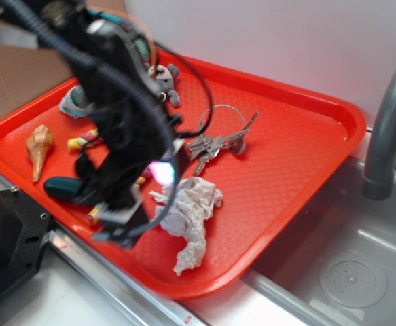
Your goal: Grab the white paper.
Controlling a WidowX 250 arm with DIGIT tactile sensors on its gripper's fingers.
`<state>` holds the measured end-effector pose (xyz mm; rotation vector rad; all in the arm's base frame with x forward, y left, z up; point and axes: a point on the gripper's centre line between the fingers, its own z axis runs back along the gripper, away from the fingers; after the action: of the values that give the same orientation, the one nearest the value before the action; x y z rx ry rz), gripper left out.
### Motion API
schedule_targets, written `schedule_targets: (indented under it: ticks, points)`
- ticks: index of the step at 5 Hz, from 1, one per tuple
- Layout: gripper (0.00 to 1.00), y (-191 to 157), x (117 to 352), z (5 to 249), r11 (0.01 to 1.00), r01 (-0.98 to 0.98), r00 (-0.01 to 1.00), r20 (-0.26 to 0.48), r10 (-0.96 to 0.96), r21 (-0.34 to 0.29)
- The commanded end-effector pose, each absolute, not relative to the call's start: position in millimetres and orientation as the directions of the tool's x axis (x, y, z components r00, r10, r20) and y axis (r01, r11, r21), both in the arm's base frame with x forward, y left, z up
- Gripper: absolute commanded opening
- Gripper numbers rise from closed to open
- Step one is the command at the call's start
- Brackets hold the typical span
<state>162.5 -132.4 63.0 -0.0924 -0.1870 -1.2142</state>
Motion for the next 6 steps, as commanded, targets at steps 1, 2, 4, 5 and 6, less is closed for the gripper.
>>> schedule_targets:
  ticks: [1,2,4,5,6]
  points:
    - [1.00,-152.1,189.0,42.3,0.240,0.971,0.235,0.224,-0.946,-0.003]
    - [1.00,-160.4,167.3,38.5,0.177,0.984,0.178,0.253,-0.951,-0.029]
    - [1.00,-163.5,145.3,38.3,0.147,0.988,0.153,0.225,-0.962,-0.046]
    - [0.00,-163.0,140.6,29.8,0.171,0.984,0.179,0.193,-0.965,-0.056]
    - [0.00,-160.2,142.5,23.6,0.184,0.981,0.191,0.159,-0.969,-0.062]
